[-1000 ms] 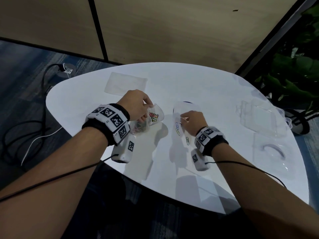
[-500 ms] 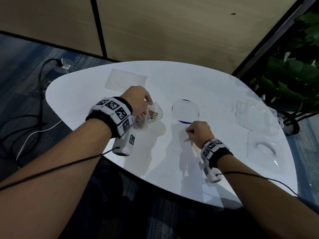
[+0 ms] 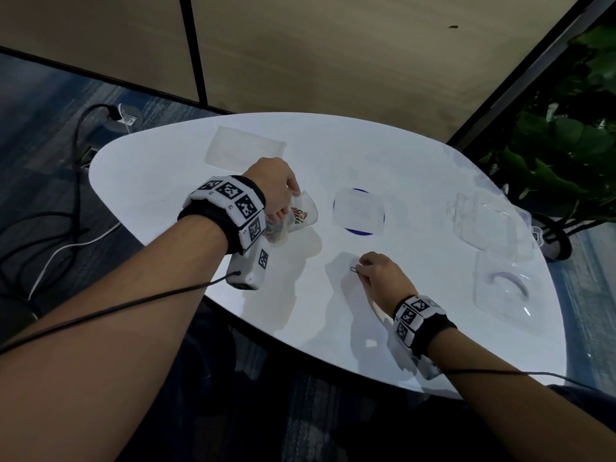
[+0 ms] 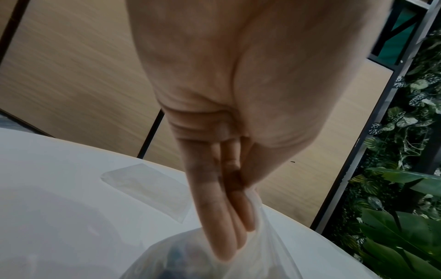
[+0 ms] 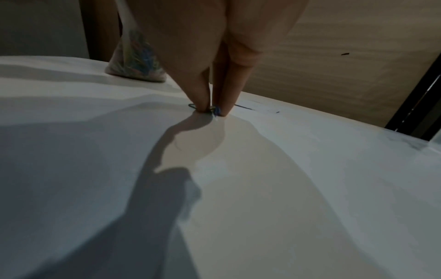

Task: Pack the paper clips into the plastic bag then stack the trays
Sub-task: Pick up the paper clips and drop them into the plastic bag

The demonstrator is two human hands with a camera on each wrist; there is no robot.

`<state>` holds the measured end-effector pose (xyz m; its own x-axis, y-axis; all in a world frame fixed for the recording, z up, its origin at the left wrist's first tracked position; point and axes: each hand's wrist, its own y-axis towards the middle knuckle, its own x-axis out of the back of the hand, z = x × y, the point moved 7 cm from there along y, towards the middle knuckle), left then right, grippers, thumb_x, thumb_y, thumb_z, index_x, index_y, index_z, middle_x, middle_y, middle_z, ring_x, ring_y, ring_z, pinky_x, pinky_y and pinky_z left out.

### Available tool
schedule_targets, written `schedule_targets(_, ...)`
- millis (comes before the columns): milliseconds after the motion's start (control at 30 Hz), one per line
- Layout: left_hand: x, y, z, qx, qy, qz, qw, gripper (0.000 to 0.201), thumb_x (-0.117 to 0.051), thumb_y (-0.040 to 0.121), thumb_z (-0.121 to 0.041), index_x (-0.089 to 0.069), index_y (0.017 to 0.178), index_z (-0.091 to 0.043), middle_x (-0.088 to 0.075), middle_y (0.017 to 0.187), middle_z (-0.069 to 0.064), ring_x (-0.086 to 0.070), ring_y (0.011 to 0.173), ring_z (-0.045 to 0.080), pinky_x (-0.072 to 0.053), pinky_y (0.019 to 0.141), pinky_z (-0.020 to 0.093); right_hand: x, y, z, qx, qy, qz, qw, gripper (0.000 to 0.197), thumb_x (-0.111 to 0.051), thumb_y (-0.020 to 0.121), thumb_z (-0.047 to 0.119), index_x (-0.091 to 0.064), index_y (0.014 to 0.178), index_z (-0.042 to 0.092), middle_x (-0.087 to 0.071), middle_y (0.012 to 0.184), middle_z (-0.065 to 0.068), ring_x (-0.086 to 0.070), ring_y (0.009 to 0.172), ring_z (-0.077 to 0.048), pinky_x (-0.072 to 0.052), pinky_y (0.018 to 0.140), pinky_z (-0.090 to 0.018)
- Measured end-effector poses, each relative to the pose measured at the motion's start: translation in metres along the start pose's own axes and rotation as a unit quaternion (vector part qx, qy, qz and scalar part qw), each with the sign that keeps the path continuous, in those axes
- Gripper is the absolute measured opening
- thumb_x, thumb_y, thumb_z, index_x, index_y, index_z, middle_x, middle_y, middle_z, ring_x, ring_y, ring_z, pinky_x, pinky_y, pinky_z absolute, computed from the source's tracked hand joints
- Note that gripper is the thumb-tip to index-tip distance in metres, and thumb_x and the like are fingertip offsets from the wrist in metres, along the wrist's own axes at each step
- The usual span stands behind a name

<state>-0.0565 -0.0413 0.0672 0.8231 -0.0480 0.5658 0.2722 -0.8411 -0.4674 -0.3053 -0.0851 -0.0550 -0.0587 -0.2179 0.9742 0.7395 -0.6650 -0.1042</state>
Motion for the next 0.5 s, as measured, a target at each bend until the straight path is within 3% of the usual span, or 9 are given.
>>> schedule_targets(67, 0.000, 0.000, -0.002, -0.011, 0.022, 0.000, 1.000, 0.024, -0.049, 0.099, 0.000, -0.069, 0.112, -0.005, -0.074, 0.092, 0.015, -0.076, 0.080, 0.032, -0.063, 0.078, 0.044, -0.003, 0.004, 0.000, -0.016, -0.010, 0.007, 1.000, 0.018, -0.063, 0.087, 0.000, -0.070, 0.070, -0.001, -0.062, 0.079, -0.011, -0.059, 0.066, -0.030, -0.054, 0.058, -0.039)
schedule_targets(200, 0.000, 0.001, -0.005, -0.019, 0.048, 0.001, 0.999, 0.027, -0.049, 0.099, -0.001, -0.069, 0.114, -0.008, -0.075, 0.096, 0.012, -0.077, 0.080, 0.028, -0.065, 0.074, 0.041, 0.002, 0.018, -0.001, -0.064, -0.033, 0.056, 0.996, 0.018, -0.056, 0.085, 0.001, -0.074, 0.080, 0.002, -0.067, 0.088, -0.011, -0.063, 0.074, -0.031, -0.054, 0.067, -0.038)
schedule_targets(333, -0.005, 0.003, 0.000, 0.009, 0.014, 0.010, 1.000, 0.025, -0.050, 0.101, -0.005, -0.069, 0.117, 0.002, -0.074, 0.101, 0.023, -0.069, 0.065, 0.027, -0.061, 0.070, 0.037, 0.011, 0.031, 0.000, -0.085, -0.018, 0.108, 0.990, 0.021, -0.060, 0.076, 0.003, -0.077, 0.083, 0.012, -0.070, 0.088, -0.007, -0.065, 0.081, -0.027, -0.054, 0.072, -0.033)
schedule_targets(400, -0.007, 0.004, 0.002, 0.016, -0.001, 0.015, 1.000, 0.026, -0.049, 0.102, -0.005, -0.067, 0.117, 0.006, -0.072, 0.103, 0.030, -0.063, 0.061, 0.027, -0.059, 0.072, 0.038, 0.016, 0.035, 0.000, -0.086, 0.003, 0.138, 0.987, 0.018, -0.064, 0.074, 0.004, -0.077, 0.079, 0.015, -0.072, 0.082, -0.003, -0.065, 0.077, -0.021, -0.055, 0.071, -0.029)
schedule_targets(500, -0.006, 0.005, 0.001, 0.012, 0.000, 0.013, 1.000, 0.023, -0.048, 0.102, -0.001, -0.066, 0.116, 0.000, -0.072, 0.095, 0.026, -0.064, 0.060, 0.026, -0.060, 0.066, 0.035, 0.020, 0.037, -0.002, -0.087, 0.028, 0.189, 0.978, 0.010, -0.072, 0.071, 0.007, -0.077, 0.075, 0.015, -0.070, 0.069, 0.003, -0.059, 0.065, -0.010, -0.047, 0.063, -0.018)
